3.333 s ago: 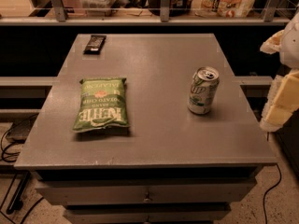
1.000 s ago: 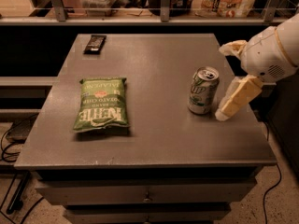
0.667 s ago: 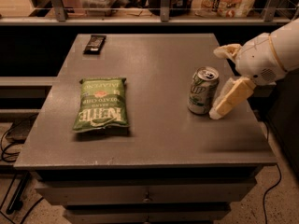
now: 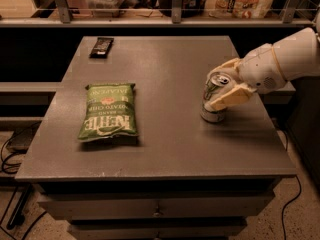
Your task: Move 7up can near rxbar chocolate
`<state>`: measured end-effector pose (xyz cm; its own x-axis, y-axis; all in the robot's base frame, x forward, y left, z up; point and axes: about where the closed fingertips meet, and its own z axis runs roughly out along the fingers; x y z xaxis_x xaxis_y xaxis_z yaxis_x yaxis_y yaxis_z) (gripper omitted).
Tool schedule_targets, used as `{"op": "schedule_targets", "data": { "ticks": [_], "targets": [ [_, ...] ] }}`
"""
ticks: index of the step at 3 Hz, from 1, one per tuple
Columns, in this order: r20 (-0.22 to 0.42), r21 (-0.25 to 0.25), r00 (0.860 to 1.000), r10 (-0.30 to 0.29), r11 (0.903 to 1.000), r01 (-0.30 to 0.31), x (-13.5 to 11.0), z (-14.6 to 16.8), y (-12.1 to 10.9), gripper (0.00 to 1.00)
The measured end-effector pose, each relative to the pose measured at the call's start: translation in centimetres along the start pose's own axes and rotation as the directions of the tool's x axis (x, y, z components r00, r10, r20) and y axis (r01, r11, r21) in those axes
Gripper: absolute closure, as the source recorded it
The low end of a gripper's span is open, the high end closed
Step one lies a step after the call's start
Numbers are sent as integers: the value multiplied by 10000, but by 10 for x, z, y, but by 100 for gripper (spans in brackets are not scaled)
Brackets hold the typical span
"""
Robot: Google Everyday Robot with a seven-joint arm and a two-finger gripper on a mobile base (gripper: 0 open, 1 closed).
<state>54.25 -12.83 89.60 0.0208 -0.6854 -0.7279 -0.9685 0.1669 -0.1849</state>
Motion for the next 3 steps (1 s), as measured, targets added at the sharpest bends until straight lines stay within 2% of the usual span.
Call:
{"op": "schedule_targets", "data": {
  "ticks": [1, 2, 3],
  "targets": [
    [121, 23, 9998, -187, 9998, 187, -18, 0, -9, 72],
    [121, 382, 9972, -737, 9966, 732, -51, -10, -19, 95],
    [398, 824, 9855, -1648, 9835, 1611, -97, -26, -30, 100]
  ]
}}
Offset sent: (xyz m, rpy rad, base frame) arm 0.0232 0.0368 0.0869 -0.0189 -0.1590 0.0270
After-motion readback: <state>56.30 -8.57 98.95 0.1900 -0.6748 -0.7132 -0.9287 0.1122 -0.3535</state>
